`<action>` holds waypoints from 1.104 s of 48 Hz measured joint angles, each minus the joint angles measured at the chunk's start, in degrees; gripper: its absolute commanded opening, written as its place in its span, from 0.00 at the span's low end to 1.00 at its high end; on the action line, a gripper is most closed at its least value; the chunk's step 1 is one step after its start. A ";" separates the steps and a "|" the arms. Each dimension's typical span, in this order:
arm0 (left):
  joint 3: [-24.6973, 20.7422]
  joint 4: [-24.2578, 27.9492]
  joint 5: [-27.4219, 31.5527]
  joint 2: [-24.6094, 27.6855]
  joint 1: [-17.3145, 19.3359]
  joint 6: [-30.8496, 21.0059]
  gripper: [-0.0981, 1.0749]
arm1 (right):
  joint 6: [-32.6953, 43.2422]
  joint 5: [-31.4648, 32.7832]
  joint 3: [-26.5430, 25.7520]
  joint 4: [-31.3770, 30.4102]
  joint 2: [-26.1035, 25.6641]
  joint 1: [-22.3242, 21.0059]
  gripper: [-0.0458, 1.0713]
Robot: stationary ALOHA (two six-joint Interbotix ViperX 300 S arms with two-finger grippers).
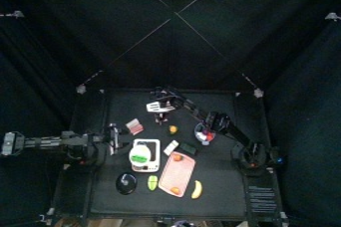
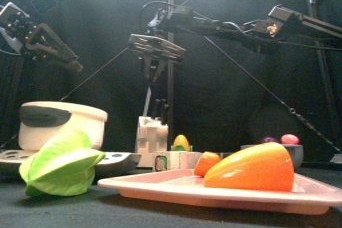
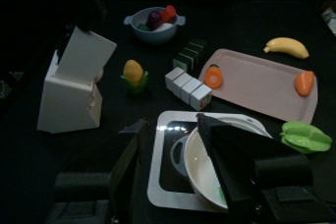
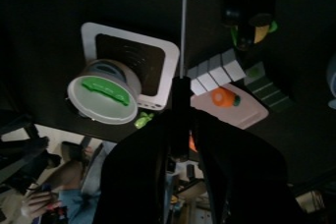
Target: Place cleaver back into holder
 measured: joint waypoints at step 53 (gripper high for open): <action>0.09 0.00 0.44 0.00 0.00 0.00 0.80 | -4.31 -1.14 -2.29 -5.71 0.88 -0.70 0.77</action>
